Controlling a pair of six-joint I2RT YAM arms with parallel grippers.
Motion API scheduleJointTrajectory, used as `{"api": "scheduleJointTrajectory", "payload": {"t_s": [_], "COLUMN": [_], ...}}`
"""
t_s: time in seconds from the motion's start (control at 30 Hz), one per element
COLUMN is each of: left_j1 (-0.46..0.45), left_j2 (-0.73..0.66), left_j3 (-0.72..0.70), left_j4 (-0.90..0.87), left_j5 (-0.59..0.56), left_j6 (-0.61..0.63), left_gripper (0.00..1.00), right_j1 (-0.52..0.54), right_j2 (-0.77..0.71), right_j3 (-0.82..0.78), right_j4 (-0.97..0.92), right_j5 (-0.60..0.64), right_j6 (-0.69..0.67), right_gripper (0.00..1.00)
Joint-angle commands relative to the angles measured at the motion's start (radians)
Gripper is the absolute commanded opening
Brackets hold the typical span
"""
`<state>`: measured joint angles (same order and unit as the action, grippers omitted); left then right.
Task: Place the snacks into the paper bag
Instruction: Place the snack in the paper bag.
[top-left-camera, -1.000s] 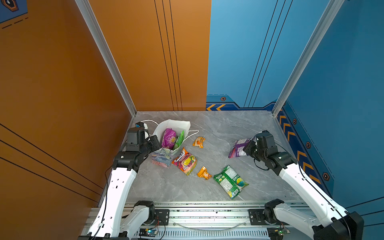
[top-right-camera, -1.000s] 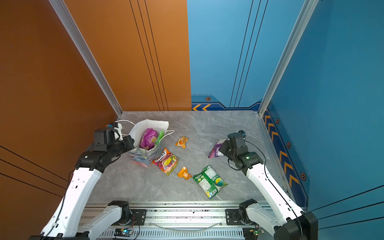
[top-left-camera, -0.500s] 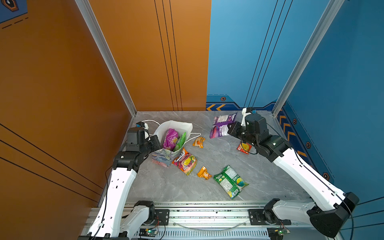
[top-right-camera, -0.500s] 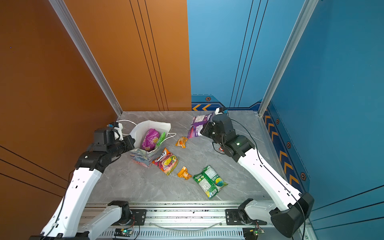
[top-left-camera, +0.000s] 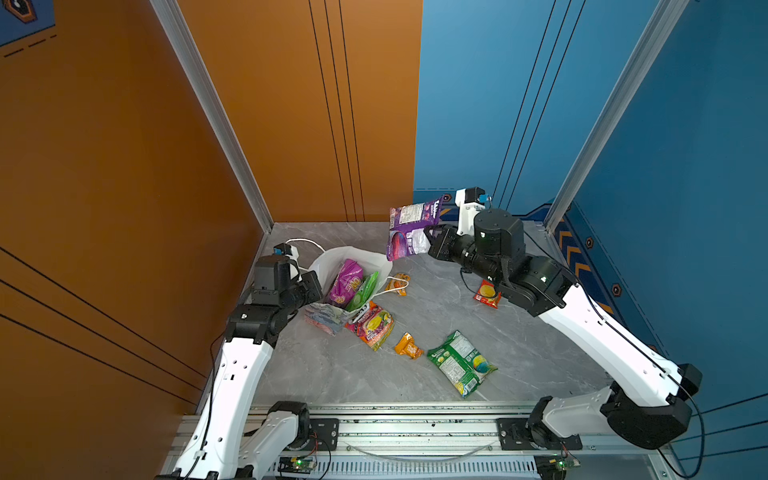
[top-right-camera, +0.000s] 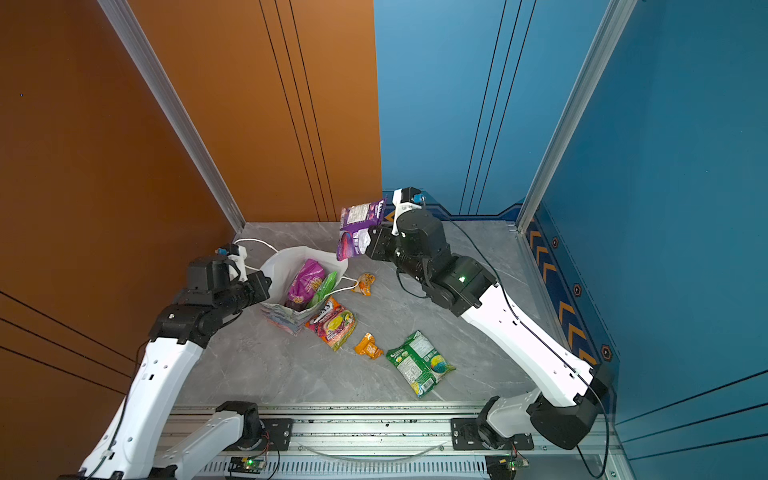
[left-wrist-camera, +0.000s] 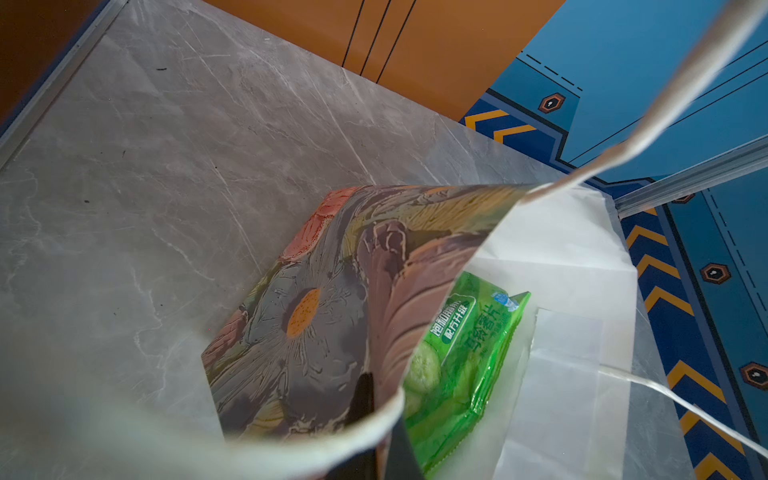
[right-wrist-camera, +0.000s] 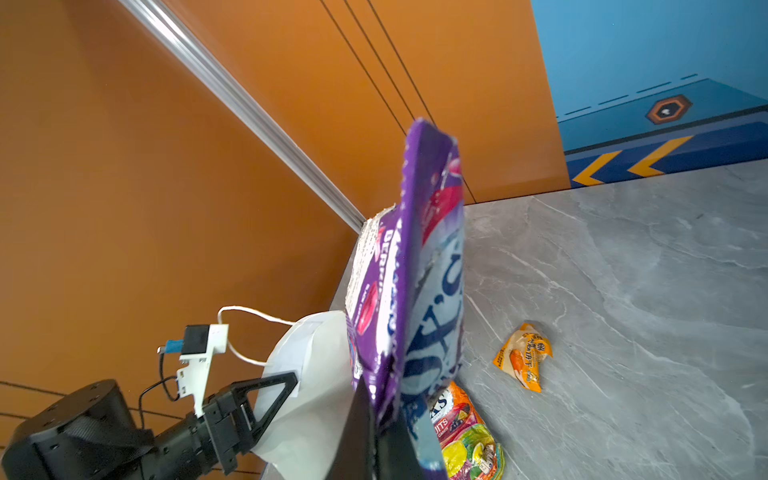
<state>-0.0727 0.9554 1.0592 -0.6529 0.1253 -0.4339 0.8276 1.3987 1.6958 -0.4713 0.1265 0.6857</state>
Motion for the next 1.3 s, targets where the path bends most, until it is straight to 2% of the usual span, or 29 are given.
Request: {"api": "scheduleJointTrajectory", "payload": {"t_s": [0.0, 0.37, 0.7, 0.97, 1.1, 1.27], "left_j1": [-0.01, -0.013, -0.023, -0.054, -0.056, -0.058], "left_j2": [-0.03, -0.027, -0.027, -0.028, -0.032, -0.028], "left_j3": [-0.004, -0.002, -0.001, 0.002, 0.002, 0.002], "left_j4": [0.076, 0.076, 0.077, 0.078, 0.08, 0.084], "left_j5": [0.022, 0.029, 0.038, 0.045, 0.053, 0.063], "left_j6": [0.02, 0.021, 0.03, 0.044, 0.046, 0.046], "left_gripper": [0.0, 0.0, 0.0, 0.0, 0.0, 0.0], "right_j1": [0.045, 0.141, 0.154, 0.137, 0.104, 0.111], "right_j2": [0.036, 0.15, 0.207, 0.242, 0.25, 0.273], "right_j3": [0.067, 0.07, 0.006, -0.001, -0.028, -0.031], "right_j4": [0.0, -0.013, -0.012, 0.005, 0.057, 0.118], "right_j5": [0.019, -0.108, -0.171, -0.148, -0.132, -0.075], "right_j6": [-0.042, 0.011, 0.068, 0.099, 0.169, 0.224], "right_gripper": [0.0, 0.0, 0.0, 0.0, 0.0, 0.0]}}
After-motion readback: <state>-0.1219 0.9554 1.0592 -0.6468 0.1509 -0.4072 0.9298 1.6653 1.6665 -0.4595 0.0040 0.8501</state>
